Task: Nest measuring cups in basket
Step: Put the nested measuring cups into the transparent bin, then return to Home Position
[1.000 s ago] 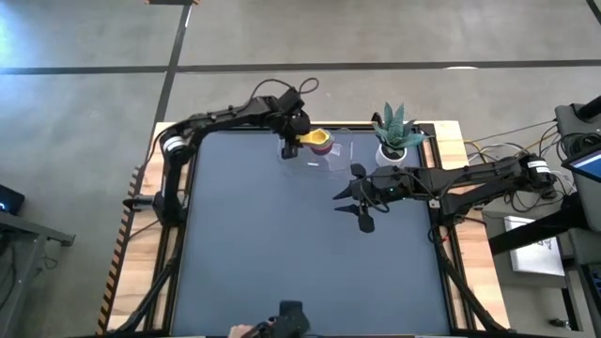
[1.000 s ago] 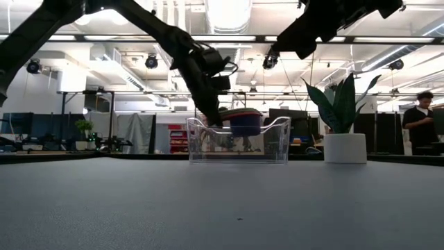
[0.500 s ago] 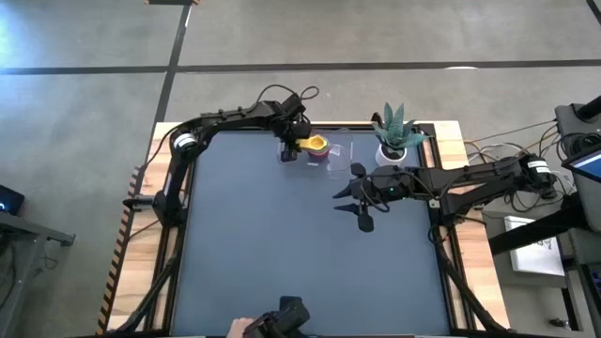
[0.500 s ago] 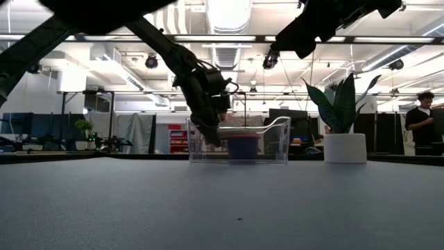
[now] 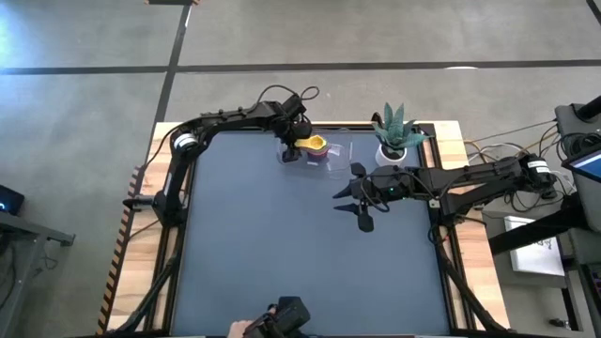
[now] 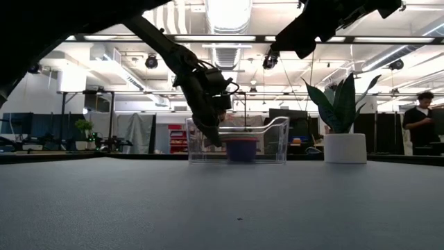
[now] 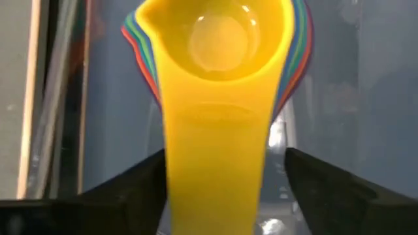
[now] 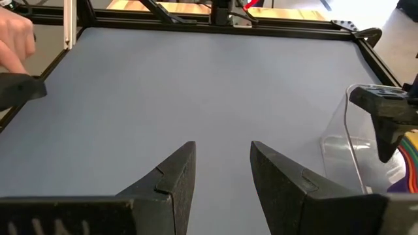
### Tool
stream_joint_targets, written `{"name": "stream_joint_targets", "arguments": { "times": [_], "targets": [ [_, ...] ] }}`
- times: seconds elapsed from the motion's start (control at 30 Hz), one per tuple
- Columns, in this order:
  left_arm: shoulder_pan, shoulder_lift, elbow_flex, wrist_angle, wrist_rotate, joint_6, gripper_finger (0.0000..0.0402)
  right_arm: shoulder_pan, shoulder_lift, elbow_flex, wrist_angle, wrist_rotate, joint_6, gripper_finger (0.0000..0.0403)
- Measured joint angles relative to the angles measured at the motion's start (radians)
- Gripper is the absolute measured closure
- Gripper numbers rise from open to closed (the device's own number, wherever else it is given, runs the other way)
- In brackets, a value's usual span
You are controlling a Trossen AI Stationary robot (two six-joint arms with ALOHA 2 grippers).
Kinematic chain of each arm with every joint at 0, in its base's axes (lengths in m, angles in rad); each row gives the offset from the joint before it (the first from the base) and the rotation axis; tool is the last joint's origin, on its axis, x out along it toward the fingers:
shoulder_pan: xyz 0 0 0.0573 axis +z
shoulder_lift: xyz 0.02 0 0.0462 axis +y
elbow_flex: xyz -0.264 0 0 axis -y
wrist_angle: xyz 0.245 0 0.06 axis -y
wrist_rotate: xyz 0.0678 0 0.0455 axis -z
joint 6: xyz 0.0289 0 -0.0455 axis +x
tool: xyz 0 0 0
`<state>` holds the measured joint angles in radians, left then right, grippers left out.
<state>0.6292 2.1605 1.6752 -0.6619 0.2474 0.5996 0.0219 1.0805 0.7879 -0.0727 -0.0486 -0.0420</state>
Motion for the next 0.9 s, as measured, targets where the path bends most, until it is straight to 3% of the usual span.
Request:
{"name": "stream_joint_targets", "arguments": {
  "times": [0.1,0.23,0.37,0.53,0.67,0.77,0.9],
  "targets": [
    [0.000,0.000,0.029,-0.047,0.000,-0.016,0.0097,0.000,0.000,0.000,0.000,0.000,-0.001,0.0266],
    [0.001,-0.005,0.099,-0.171,-0.001,-0.029,0.0089,0.000,0.000,0.000,0.000,0.000,-0.002,0.0266],
    [-0.002,-0.052,0.145,-0.247,-0.010,-0.048,0.0107,0.000,0.000,0.000,0.000,0.022,-0.004,0.0266],
    [-0.042,-0.209,0.103,-0.246,-0.079,-0.078,0.0152,0.000,-0.012,-0.013,0.000,0.023,-0.022,0.0266],
    [-0.109,-0.428,-0.042,-0.179,-0.085,-0.168,0.0198,0.000,-0.062,-0.081,0.056,0.021,-0.022,0.0266],
    [-0.213,-0.632,-0.265,0.006,-0.126,-0.269,0.0235,0.000,-0.135,-0.185,0.188,0.000,-0.025,0.0266],
    [-0.403,-0.908,-0.579,0.252,-0.276,-0.433,0.0286,0.000,-0.256,-0.325,0.314,-0.002,-0.019,0.0266]
  ]
}}
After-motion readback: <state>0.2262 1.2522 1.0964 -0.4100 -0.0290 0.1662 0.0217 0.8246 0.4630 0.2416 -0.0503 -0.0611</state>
